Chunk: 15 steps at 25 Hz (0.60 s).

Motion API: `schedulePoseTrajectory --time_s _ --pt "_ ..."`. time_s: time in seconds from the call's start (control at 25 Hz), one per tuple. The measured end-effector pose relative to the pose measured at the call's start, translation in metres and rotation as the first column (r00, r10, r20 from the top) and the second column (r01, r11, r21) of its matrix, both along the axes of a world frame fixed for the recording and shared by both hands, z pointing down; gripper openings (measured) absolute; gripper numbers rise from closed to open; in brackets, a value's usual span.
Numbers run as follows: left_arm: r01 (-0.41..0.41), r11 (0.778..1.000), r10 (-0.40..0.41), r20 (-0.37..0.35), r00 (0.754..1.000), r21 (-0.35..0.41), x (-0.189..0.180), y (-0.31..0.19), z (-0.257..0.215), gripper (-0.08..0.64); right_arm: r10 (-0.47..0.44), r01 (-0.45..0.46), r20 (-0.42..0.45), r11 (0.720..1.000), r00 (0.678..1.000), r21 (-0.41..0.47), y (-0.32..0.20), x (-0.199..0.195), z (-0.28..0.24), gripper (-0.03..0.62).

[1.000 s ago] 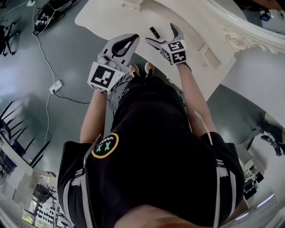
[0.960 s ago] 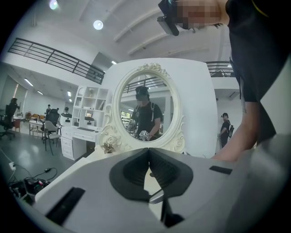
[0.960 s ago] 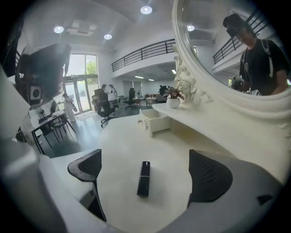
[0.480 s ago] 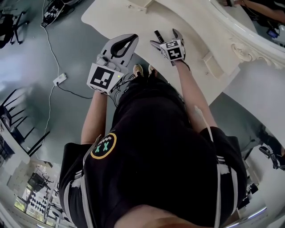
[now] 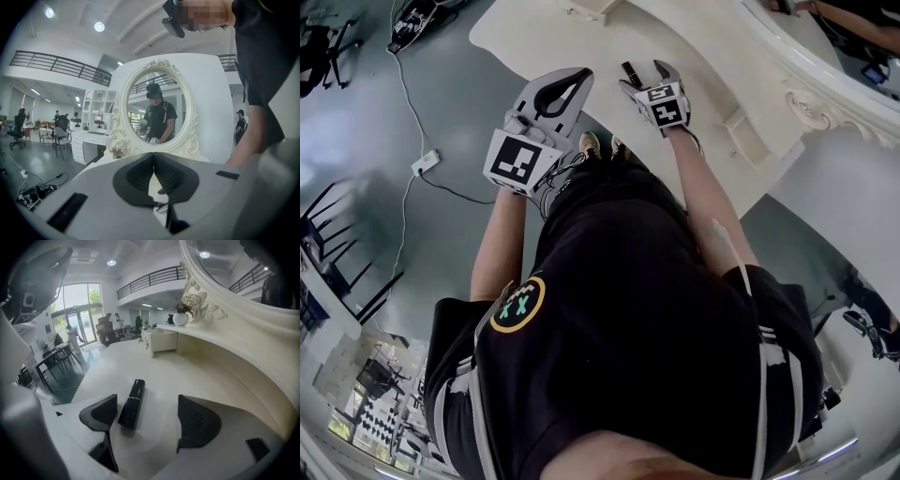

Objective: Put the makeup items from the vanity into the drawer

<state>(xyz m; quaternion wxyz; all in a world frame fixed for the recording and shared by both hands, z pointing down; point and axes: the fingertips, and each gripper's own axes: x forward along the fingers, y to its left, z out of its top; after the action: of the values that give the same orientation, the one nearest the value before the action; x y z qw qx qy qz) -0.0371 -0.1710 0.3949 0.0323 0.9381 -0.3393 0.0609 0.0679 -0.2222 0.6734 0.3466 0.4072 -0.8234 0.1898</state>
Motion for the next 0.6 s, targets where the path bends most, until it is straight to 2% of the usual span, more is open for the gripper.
schedulePoseTrajectory --time_s 0.08,0.24,0.36,0.6 --pt "0.011 1.000 -0.011 0.004 1.000 -0.001 0.000 -0.001 0.001 0.020 -0.015 0.015 -0.002 1.000 1.000 0.000 0.002 0.000 0.000 0.365" --pt "0.013 1.000 -0.013 0.003 1.000 0.000 0.001 0.002 0.002 0.020 -0.047 0.047 0.003 0.999 0.999 0.006 0.005 -0.007 -0.001 0.268" --pt "0.014 1.000 -0.014 0.009 1.000 -0.005 0.003 0.004 0.003 0.020 -0.091 0.091 -0.001 0.996 0.996 0.005 0.013 -0.019 -0.006 0.122" --pt "0.039 0.999 -0.039 0.010 0.999 -0.001 -0.002 0.007 0.004 0.020 -0.086 0.087 -0.010 0.996 0.996 0.005 0.016 -0.022 -0.006 0.118"
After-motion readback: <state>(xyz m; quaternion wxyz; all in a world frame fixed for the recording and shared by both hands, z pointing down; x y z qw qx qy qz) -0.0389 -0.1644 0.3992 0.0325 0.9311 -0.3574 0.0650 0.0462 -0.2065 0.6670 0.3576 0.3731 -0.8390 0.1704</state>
